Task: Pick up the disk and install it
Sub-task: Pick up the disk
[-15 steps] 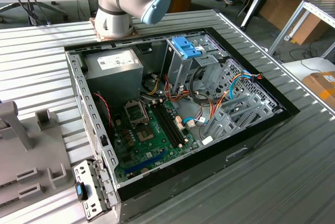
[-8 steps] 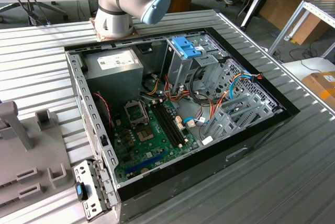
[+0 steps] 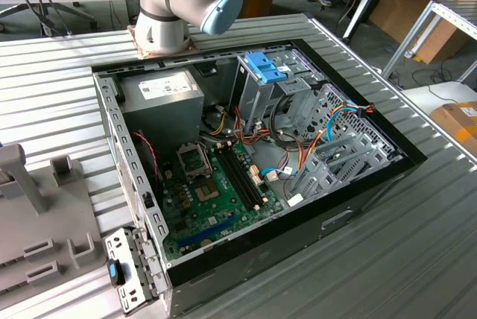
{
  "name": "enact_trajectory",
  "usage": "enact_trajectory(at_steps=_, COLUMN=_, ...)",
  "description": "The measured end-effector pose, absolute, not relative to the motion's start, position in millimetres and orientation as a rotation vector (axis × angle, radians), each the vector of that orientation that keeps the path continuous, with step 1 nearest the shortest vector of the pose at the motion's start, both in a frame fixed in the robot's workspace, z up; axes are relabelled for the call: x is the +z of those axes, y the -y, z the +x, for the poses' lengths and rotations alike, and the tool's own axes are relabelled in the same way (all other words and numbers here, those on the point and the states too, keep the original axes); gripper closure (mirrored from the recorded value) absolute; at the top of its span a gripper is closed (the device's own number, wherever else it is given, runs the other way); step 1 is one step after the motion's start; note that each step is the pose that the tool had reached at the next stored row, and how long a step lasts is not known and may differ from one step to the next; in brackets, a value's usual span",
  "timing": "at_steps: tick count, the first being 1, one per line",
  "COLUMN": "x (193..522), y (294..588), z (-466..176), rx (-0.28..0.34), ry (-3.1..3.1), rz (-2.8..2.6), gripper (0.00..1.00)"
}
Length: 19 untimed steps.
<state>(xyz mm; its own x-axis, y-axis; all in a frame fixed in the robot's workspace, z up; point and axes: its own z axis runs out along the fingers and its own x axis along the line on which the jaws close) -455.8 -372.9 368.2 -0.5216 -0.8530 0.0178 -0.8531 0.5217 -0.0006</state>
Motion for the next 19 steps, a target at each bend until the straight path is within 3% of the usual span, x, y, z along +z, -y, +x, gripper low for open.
enact_trajectory(at_steps=19, x=368.2, y=372.9, z=-455.8, rx=0.017, ry=2.537, rz=1.828, gripper=0.89)
